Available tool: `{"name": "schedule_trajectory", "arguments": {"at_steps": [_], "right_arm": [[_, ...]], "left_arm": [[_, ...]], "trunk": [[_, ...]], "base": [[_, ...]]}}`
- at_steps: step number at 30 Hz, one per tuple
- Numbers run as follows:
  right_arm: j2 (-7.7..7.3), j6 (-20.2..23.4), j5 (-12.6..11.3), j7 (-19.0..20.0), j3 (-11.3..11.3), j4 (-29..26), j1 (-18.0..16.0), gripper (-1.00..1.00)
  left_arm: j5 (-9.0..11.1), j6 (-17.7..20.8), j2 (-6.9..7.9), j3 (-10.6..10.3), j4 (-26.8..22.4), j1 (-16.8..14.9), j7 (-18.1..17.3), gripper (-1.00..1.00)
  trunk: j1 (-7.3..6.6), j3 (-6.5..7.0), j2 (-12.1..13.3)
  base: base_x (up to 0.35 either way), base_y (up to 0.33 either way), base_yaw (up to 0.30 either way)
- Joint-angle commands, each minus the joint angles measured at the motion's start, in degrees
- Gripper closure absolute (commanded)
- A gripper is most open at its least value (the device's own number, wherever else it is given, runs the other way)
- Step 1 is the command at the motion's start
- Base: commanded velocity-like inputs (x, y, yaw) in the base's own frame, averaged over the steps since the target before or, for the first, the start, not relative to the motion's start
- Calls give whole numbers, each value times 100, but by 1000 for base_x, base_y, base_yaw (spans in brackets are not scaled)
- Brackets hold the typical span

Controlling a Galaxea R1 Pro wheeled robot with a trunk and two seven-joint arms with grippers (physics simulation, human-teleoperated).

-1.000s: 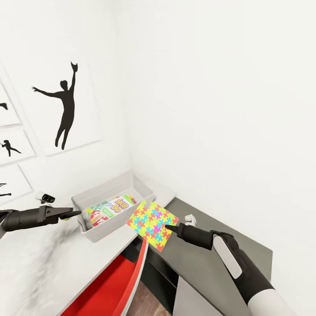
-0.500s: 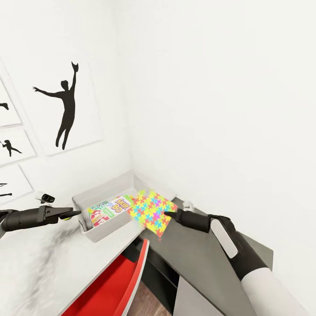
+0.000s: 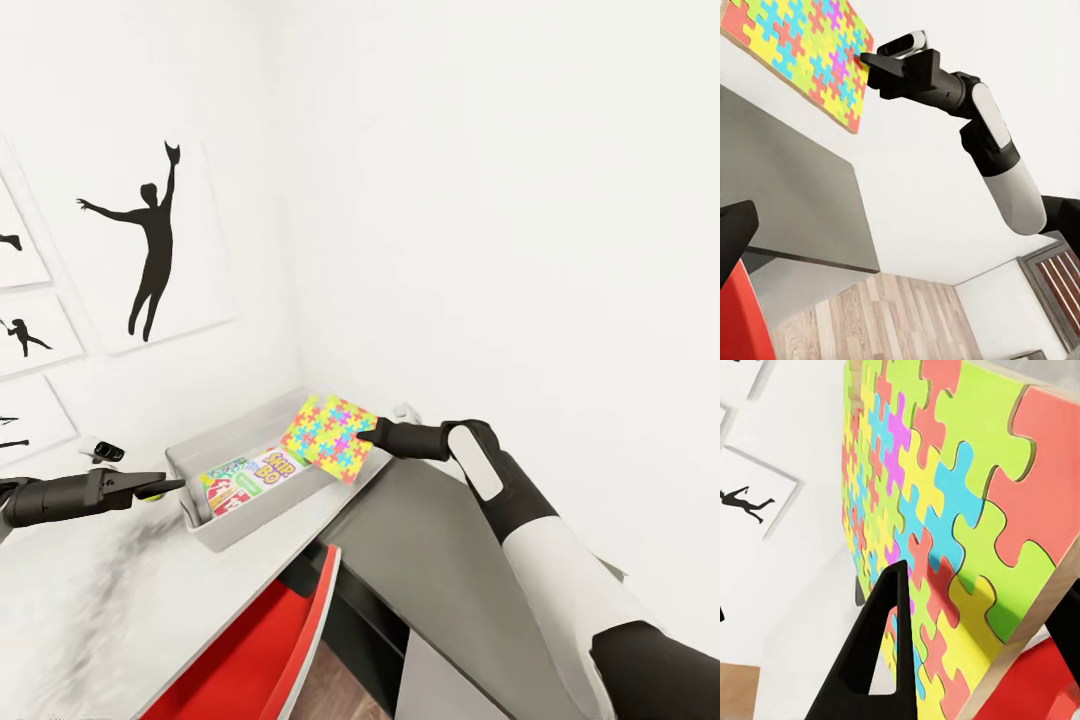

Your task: Put all the toys in the child's room - the three board games (two on the bed and one on the table), the two jigsaw puzzles on the table, and the tennis ball on the table - inside the toy box on the table in the child's room.

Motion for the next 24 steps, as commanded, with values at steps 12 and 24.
{"name": "schedule_trajectory", "arguments": {"at_steps": [12,24], "right_arm": [[41,13,49,-42,9,5,-14,100],[45,10,67,-43,17,5,-17,100]], "left_arm": [[20,61,10,-24,4,-9,-20,-100],[20,61,10,-25,4,-9,-20,-100]], "trunk": [[4,-10,-13],[4,-10,-13]], "base": [[-5,0,87],[-30,1,222]]}}
